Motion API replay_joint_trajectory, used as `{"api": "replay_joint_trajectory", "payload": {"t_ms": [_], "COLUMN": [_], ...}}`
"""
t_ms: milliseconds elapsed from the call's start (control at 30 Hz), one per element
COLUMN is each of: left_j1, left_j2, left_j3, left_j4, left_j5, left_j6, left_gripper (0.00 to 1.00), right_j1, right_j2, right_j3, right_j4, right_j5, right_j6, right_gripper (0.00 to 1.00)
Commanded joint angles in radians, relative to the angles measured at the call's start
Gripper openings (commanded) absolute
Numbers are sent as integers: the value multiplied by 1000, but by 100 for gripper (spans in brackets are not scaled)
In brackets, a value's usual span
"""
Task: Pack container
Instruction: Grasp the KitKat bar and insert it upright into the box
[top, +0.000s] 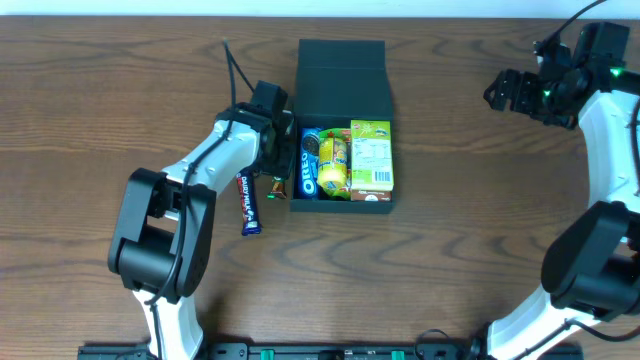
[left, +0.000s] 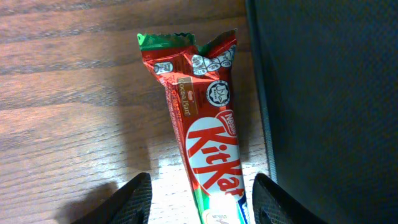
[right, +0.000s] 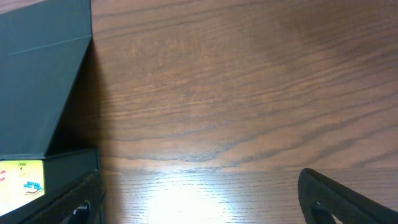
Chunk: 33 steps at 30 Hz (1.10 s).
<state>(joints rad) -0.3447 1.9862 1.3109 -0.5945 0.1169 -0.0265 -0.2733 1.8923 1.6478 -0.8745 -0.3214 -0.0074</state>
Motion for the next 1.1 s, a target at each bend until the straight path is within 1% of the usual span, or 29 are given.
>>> {"api": "replay_joint_trajectory", "payload": {"t_ms": [0, 100, 233, 367, 467, 533, 667, 800, 867, 1067], "left_j1": [-15, -15, -16, -16, -16, -16, -16, -16, -16, -16], "left_j2": [19, 19, 19, 19, 19, 19, 27, 38, 38, 38], "left_j3": [-2, -2, -2, -2, -2, -2, -2, -2, -2, 12], "left_j4": [-4, -13, -23, -30, -29, -29, -29, -34, -33, -40], "left_j5": [-63, -116, -153, -196, -198, -198, -195, -195, -195, -196], "left_j6": [-4, -12, -11, -23, -23, -23, -23, -47, -49, -68], "left_gripper": [52, 49, 48, 43, 43, 40, 39, 36, 36, 30], "right_j1": [-7, -7, -7, -7, -7, -7, -7, -7, -7, -7], "right_j2": [8, 8, 8, 8, 8, 8, 8, 8, 8, 8], "right_j3": [-1, -2, -1, -2, -1, -1, -2, -1, -1, -2], "right_j4": [0, 0, 0, 0, 0, 0, -1, -2, -2, -2], "right_j5": [0, 0, 0, -1, 0, -1, -1, -1, -1, -1], "right_j6": [14, 14, 14, 14, 14, 14, 14, 14, 14, 14], "right_gripper": [99, 99, 99, 99, 99, 99, 99, 99, 99, 99]}}
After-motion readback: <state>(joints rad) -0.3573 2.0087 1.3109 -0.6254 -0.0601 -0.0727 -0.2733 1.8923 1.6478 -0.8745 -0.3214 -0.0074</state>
